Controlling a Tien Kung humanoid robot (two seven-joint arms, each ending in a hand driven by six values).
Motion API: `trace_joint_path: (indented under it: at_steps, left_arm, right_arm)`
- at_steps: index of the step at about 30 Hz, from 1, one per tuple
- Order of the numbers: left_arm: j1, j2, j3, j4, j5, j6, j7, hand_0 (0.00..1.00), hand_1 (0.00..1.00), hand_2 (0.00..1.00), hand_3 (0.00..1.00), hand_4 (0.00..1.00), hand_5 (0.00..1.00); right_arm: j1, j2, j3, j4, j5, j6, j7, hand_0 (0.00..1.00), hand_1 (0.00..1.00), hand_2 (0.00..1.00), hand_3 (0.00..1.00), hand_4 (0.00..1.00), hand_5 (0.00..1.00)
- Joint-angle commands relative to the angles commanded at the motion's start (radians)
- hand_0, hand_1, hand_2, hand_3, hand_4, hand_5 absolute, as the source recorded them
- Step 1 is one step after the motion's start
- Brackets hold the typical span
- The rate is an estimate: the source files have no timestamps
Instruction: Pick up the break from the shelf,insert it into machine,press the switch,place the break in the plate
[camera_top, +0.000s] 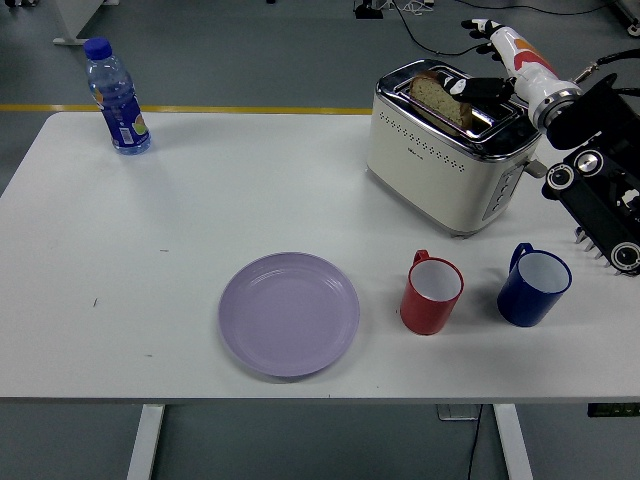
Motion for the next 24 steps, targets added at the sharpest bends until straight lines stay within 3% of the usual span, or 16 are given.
trace_joint_path:
  at_steps: [4,5,10,11,16,17,22,23,24]
  left_arm:
    - [0.000,0.001,-0.001,0.000,0.000,0.001,0.000,0.677,0.698,0.684,0.557,0.280,0.861]
    - [-0.001,0.002,0.002,0.000,-0.001,0.001,0.001,0.677,0.698,0.684,0.557,0.281,0.860]
    - [-0.004,0.005,0.009,0.000,-0.005,0.002,0.000,0.677,0.698,0.684,0.557,0.281,0.860]
    - [-0.004,0.005,0.010,0.000,-0.006,0.002,0.000,0.677,0.698,0.684,0.557,0.282,0.860]
    - [-0.007,0.008,0.018,0.000,-0.017,0.006,-0.003,0.677,0.698,0.684,0.557,0.282,0.860]
    - [-0.007,0.008,0.021,0.000,-0.019,0.007,-0.004,0.677,0.699,0.684,0.558,0.283,0.858]
    - [-0.009,0.008,0.020,0.000,-0.018,0.008,-0.005,0.677,0.699,0.684,0.558,0.283,0.858]
    - [-0.009,0.008,0.020,0.000,-0.018,0.008,-0.005,0.678,0.700,0.684,0.558,0.283,0.858]
    - [-0.009,0.009,0.020,0.000,-0.017,0.008,-0.004,0.678,0.700,0.684,0.558,0.283,0.858]
  right_arm:
    - [0.020,0.016,-0.021,-0.016,-0.006,0.011,-0.011,0.868,0.827,0.862,0.905,0.787,0.381]
    - [0.039,0.030,-0.036,-0.039,-0.022,0.025,-0.029,0.848,0.801,0.829,0.866,0.786,0.367]
    - [0.097,0.069,-0.079,-0.136,-0.083,0.065,-0.068,0.848,0.801,0.829,0.866,0.786,0.367]
    - [0.102,0.074,-0.080,-0.147,-0.090,0.068,-0.071,0.807,0.766,0.760,0.838,0.787,0.363]
    - [0.120,0.094,-0.083,-0.200,-0.106,0.079,-0.082,0.807,0.766,0.760,0.838,0.787,0.363]
    - [0.122,0.096,-0.085,-0.207,-0.108,0.080,-0.084,0.760,0.695,0.691,0.812,0.786,0.360]
    - [0.145,0.120,-0.105,-0.249,-0.149,0.075,-0.095,0.760,0.695,0.691,0.812,0.786,0.360]
    - [0.149,0.123,-0.107,-0.253,-0.153,0.075,-0.096,0.700,0.647,0.632,0.771,0.776,0.342]
    - [0.158,0.133,-0.114,-0.266,-0.173,0.076,-0.095,0.700,0.647,0.632,0.771,0.776,0.342]
